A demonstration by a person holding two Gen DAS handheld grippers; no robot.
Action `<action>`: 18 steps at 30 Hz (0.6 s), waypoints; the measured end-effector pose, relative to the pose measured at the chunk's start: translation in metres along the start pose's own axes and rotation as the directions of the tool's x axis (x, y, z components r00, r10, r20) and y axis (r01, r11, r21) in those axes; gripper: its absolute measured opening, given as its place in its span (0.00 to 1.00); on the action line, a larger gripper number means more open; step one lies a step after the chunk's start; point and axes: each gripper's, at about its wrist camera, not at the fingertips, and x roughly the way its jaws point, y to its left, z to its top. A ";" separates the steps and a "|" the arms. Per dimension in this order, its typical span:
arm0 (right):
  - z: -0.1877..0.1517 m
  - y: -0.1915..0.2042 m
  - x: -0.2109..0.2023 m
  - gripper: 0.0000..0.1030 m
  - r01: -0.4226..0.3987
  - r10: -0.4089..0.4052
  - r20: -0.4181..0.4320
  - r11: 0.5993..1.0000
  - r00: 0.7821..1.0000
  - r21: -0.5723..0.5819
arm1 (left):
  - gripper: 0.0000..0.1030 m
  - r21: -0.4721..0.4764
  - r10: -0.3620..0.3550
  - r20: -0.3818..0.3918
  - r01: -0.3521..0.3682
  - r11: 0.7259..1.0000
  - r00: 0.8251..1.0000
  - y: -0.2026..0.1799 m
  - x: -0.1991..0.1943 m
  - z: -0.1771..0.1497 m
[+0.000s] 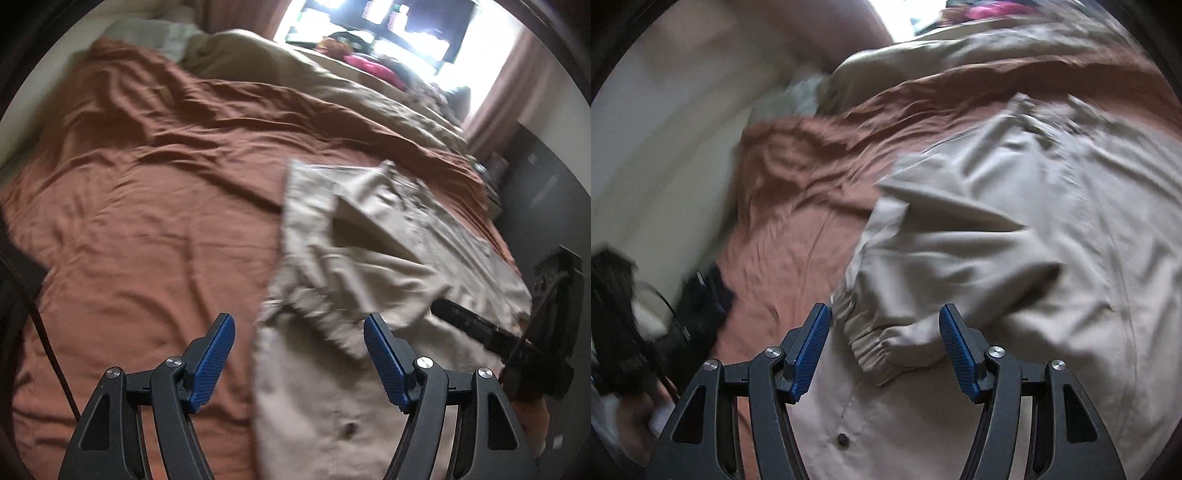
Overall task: Fold large clothes
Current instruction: 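Grasp the other sleeve cuff with the right tool and lift it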
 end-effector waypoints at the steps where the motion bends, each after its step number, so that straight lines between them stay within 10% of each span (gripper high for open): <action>1: 0.000 0.006 0.006 0.58 0.003 -0.003 -0.016 1.000 1.000 -0.025 | 0.69 -0.015 0.020 0.008 -0.020 1.000 1.000 0.010 -0.002 -0.002; 18: -0.016 0.059 0.123 0.57 0.230 -0.288 -0.201 0.936 0.936 -0.268 | 0.66 -0.158 0.064 -0.046 -0.071 0.985 0.997 0.091 0.021 -0.041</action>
